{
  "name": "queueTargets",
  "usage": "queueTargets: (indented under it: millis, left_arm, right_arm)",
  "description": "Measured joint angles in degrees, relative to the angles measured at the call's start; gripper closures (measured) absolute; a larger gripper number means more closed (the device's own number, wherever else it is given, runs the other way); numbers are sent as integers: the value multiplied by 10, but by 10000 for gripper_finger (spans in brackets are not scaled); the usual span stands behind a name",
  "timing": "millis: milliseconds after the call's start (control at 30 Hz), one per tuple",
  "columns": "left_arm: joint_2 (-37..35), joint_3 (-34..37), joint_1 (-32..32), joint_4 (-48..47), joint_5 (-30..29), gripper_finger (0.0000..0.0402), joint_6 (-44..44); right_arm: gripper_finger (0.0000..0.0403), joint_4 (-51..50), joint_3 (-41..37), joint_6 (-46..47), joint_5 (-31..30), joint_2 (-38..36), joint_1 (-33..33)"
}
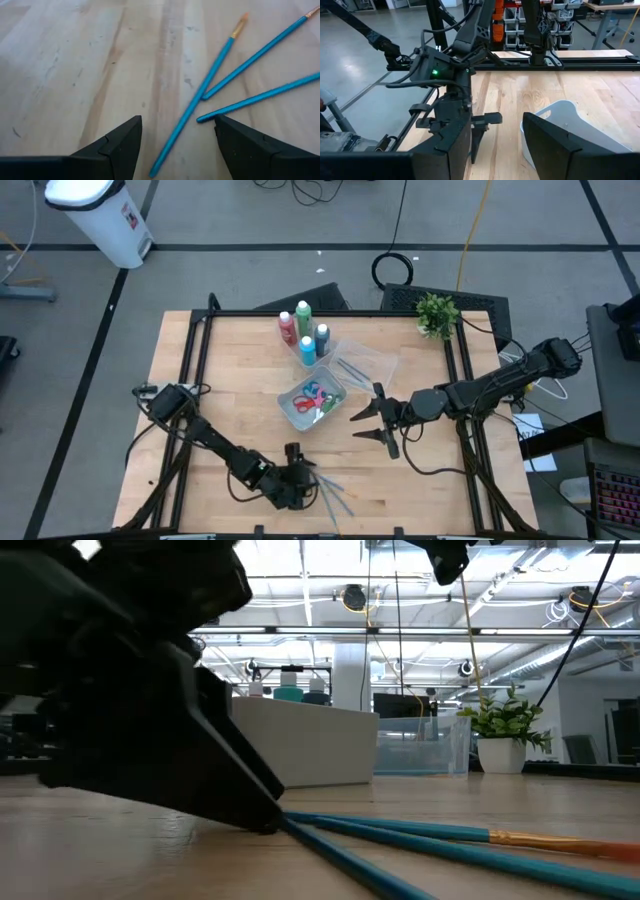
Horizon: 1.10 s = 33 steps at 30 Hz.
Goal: Pick & Place Paint Supplies
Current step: Adjust the blue paintbrush on the table
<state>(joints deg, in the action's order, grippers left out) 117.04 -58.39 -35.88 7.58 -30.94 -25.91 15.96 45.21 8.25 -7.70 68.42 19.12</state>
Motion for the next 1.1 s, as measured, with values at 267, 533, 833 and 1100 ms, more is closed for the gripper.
queueTargets:
  millis: [267, 533, 833, 1100]
  left_arm:
    - [-14, 1, 7, 17, 25, 149, 60]
    - [-53, 2, -5, 67, 171, 149, 199]
    - [-3, 2, -1, 128, 240, 227, 289]
    - [40, 1, 24, 235, 318, 391, 310]
  right_arm:
    - [232, -9, 0, 0, 0, 0, 0]
    - [232, -13, 0, 5, 2, 0, 0]
    - [232, -12, 0, 7, 2, 0, 0]
    - [232, -12, 0, 6, 2, 0, 0]
